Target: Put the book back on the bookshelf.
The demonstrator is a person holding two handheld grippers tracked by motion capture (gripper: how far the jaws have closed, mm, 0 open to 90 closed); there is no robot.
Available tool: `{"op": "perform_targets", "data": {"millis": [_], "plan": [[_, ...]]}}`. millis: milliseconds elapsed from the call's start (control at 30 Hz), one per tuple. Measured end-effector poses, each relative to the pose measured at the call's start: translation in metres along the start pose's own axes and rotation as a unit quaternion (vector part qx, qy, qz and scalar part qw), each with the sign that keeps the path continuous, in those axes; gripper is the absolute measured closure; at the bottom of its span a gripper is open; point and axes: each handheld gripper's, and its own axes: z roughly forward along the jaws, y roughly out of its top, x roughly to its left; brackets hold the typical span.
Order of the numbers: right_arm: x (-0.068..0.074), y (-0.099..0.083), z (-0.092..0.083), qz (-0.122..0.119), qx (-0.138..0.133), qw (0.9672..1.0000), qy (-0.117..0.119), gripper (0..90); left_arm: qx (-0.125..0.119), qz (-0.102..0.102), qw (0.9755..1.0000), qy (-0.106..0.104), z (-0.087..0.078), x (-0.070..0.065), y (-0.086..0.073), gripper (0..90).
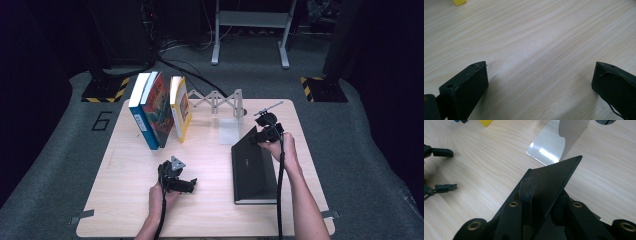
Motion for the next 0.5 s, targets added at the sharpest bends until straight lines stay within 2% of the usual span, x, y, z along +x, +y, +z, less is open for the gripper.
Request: {"op": "perform_targets", "data": {"millis": [100,333,433,500], "plan": [[-0.002,0.001,-0.002,-0.004,0.002,0.9999,-0.011,74.5,0.0,0.0,1.0,0.0,0.0,0.0,0.0,0.5],[-0.012,0.0,-0.007,0.008,-0.001,0.9993,-0.037,74.1,-0.001,0.001,1.0,0.001,0.0,0.0,0.0,0.5],[-0.014,-0.001,-0.009,0.004,-0.015,0.9969,-0.077,74.1,-0.001,0.001,1.0,0.0,0.0,0.0,0.0,0.5],[-0.018,0.001,-0.011,0.008,-0.011,0.9966,-0.081,74.3,-0.001,0.001,1.0,0.001,0.0,0.0,0.0,0.5]]}}
